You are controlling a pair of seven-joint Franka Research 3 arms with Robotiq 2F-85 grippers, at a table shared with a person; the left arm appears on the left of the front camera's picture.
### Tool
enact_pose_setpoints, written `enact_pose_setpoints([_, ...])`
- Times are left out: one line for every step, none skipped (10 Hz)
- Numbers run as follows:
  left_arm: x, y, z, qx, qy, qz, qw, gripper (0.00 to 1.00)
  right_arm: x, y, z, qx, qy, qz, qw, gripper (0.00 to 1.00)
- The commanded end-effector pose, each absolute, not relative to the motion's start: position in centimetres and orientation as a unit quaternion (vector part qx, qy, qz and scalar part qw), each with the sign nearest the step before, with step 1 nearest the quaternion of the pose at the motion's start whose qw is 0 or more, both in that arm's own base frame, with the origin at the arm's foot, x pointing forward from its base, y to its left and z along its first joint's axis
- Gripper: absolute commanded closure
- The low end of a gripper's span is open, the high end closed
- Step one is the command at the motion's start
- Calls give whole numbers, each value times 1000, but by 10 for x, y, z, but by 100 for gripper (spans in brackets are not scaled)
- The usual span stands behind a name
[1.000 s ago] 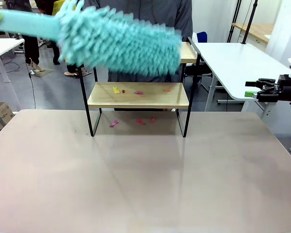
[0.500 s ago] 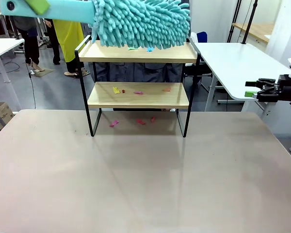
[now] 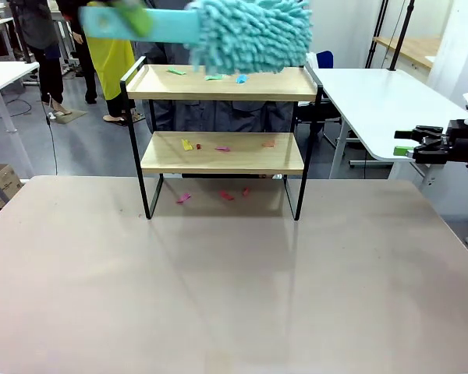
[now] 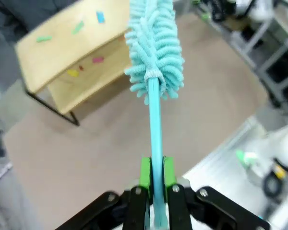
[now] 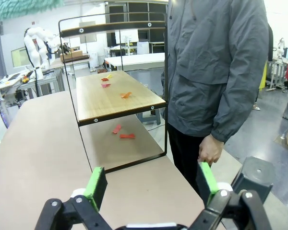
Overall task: Clean the shelf.
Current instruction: Clean the specific section of the Shelf indicated by the human with the Duster.
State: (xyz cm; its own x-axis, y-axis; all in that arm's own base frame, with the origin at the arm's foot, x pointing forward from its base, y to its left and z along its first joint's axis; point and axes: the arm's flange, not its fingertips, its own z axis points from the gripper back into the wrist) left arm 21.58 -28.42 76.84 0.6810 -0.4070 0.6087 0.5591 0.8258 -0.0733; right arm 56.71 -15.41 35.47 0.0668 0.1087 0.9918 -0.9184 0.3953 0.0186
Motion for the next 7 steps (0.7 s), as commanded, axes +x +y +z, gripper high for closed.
enact_pose_setpoints([230, -340, 771, -104, -334, -206, 914, 87, 567, -152, 357, 369, -549, 409, 629, 0])
enact_pose_setpoints([237, -363, 768, -111, -333, -177, 919, 87, 567, -152, 357, 369, -549, 409, 629, 0])
enact_pose_setpoints([244, -385, 764, -120, -348, -139, 919, 87, 567, -152, 357, 369, -549, 409, 629, 0])
enact_pose_setpoints([251, -401, 760, -121, -361, -117, 917, 87, 567, -152, 357, 369, -549, 409, 629, 0])
enact_pose_setpoints([259, -414, 757, -115, -360, -101, 920, 87, 567, -152, 357, 369, -549, 409, 629, 0])
enact_pose_setpoints([267, -423, 754, -115, -370, -88, 918, 87, 567, -152, 357, 369, -549, 409, 629, 0])
enact_pose_setpoints([278, -431, 750, -119, -375, -67, 917, 87, 567, -152, 357, 369, -549, 409, 629, 0])
